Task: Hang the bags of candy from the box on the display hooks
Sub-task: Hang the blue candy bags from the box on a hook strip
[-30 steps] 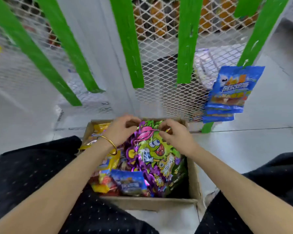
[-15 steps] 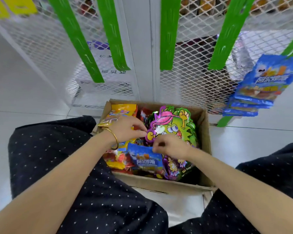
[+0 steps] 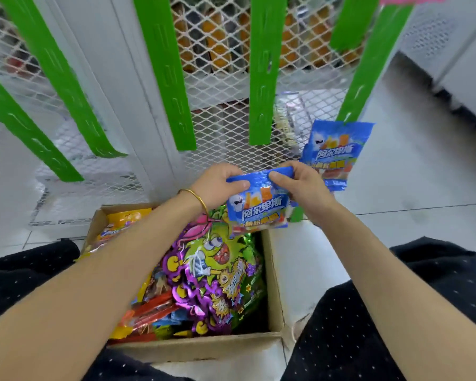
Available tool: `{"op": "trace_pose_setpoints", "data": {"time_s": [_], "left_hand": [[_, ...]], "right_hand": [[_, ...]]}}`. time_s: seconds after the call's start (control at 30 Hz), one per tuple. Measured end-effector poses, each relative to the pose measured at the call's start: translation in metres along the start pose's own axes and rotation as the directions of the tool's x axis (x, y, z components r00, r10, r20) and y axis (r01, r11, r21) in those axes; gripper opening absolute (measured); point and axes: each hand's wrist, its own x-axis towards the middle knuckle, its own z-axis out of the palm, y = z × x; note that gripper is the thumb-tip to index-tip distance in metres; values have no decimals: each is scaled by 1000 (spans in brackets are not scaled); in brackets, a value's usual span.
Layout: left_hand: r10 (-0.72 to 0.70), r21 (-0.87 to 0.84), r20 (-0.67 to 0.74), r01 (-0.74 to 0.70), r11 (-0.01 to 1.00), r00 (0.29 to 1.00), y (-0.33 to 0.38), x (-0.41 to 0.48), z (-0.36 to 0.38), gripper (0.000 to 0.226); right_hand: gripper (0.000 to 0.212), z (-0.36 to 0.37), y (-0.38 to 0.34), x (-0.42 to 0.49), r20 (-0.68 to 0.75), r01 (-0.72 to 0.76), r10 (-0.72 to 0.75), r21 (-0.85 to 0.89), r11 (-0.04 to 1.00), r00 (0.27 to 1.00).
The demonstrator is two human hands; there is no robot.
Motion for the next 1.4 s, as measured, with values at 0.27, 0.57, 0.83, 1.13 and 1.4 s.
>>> {"op": "trace_pose_setpoints", "data": {"time_s": [0.27,0.57,0.83,1.13,1.4], "left_hand": [[196,-163,-231,-237,958,953,110,97,29,32],[166,-83,-339,-206,975,926,138,142,62,25],[193,33,-264,-191,981,945,142,147,60,33],[69,8,-126,-68,998,990,158,144,47,39],[-25,-150,-68,15,989,997,165,141,44,30]], "right_hand": [[20,-115,-40,22,-386,151,-130,26,988,913],[22,-139,-29,59,-470,217,-222,-67,974,854],[18,-128,-20,62,-506,249,-257,-85,965,823],[8,-127,-38,67,-526,359,-445,-263,895,725],[12,-127,-37,68,-562,267,-363,-248,931,743]]}}
